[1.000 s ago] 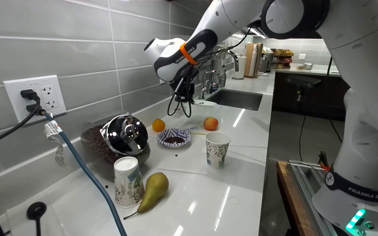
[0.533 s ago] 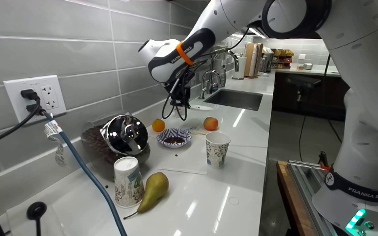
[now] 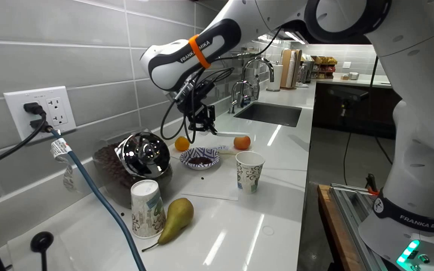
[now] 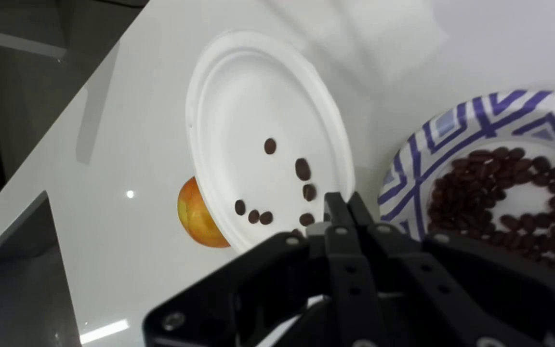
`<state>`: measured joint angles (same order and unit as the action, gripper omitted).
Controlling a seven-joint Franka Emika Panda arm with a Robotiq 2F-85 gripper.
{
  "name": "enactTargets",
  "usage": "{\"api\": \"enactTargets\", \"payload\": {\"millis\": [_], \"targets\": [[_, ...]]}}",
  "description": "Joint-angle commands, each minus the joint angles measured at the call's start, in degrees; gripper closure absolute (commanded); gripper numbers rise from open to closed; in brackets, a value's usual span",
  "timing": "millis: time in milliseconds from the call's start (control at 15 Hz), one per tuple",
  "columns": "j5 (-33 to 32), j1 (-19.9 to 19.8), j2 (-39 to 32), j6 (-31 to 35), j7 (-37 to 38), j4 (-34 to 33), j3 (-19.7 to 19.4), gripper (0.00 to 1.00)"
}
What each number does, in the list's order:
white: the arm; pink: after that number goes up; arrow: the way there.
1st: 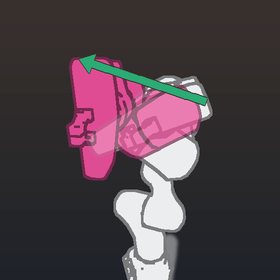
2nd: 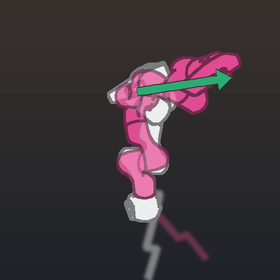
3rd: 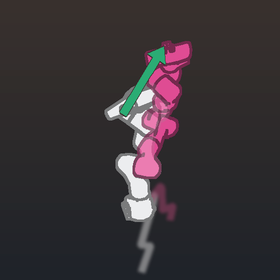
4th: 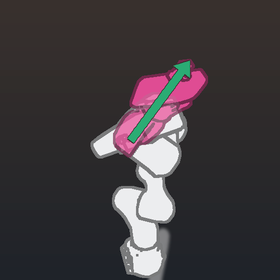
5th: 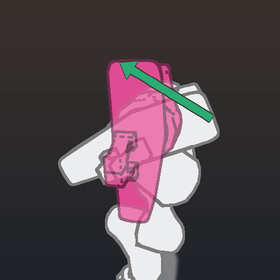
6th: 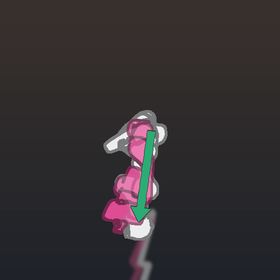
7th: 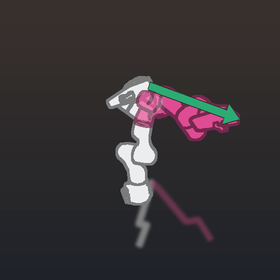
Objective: Move the bowl backwards, then move the white plate to the left
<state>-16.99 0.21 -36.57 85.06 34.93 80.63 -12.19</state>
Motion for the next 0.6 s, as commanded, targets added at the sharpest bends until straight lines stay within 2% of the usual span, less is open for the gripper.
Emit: {"api": "enactTargets", "payload": {"millis": [0,533], "targets": [[1.94,1.02,-0.21,-4.22,3.2,-1.14,1.31,0.99],[0.33,3.41,-0.36,-3.45,12.1,1.29,1.69,0.99]]}}
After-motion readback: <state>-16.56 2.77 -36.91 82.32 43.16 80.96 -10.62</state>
